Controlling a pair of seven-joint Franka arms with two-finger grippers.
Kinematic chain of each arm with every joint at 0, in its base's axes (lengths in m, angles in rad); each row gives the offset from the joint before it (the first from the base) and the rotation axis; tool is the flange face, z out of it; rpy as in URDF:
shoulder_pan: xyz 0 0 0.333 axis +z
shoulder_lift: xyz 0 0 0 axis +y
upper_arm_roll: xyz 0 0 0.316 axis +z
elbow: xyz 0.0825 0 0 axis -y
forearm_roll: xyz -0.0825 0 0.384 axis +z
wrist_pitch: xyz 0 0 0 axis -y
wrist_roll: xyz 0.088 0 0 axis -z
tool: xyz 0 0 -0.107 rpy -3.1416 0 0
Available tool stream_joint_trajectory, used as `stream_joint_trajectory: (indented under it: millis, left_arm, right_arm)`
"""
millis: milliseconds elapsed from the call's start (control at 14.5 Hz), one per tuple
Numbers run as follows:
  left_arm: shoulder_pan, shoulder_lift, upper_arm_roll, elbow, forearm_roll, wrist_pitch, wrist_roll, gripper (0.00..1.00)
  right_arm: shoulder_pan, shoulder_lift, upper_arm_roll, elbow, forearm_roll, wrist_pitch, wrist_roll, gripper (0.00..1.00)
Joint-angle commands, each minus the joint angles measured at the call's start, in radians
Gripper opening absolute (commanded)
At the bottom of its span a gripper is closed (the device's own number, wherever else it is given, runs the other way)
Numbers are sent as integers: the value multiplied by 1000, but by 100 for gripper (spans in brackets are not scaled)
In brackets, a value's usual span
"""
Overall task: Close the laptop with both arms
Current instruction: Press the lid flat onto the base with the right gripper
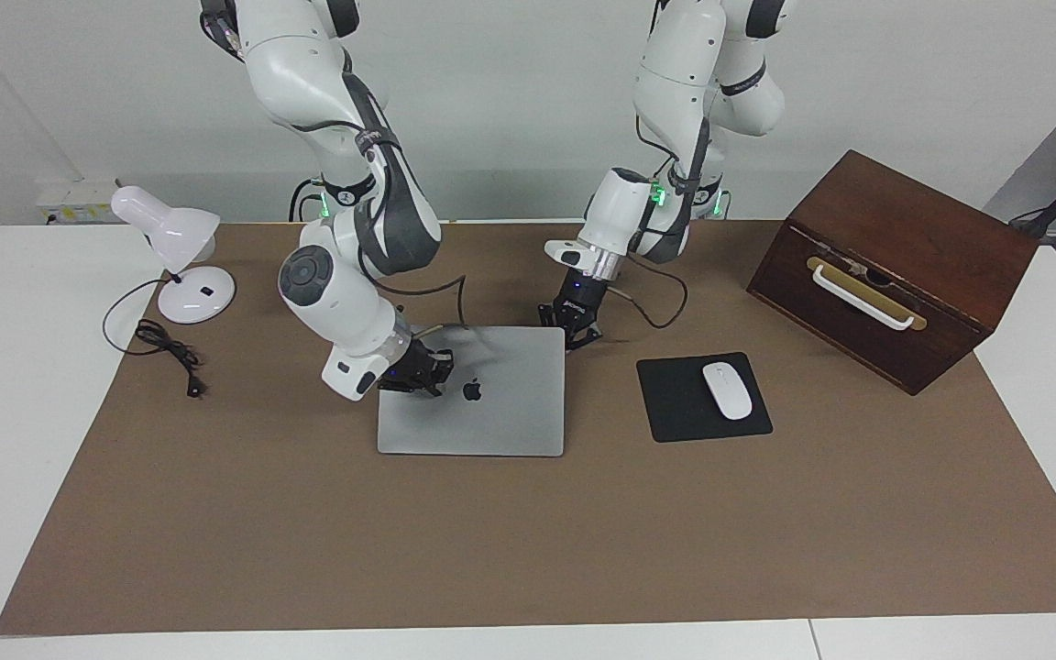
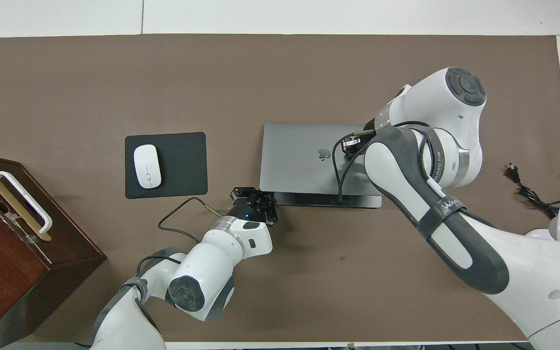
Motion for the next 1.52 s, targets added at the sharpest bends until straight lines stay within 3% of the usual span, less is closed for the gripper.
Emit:
stream_joint_trajectory:
  millis: [0, 621, 1448]
  left_arm:
    - [-11, 25, 16, -71, -13, -33, 25, 0]
    - [-9, 27, 16, -77, -14, -33, 40, 0]
    - [-9, 27, 16, -79, -13, -33, 46, 0]
  right_arm:
    - [-1, -25, 5, -61, -9, 35, 5, 0]
    - [24, -28, 5, -127, -7, 96, 6, 0]
    - [11, -30, 2, -32, -6, -10, 9, 0]
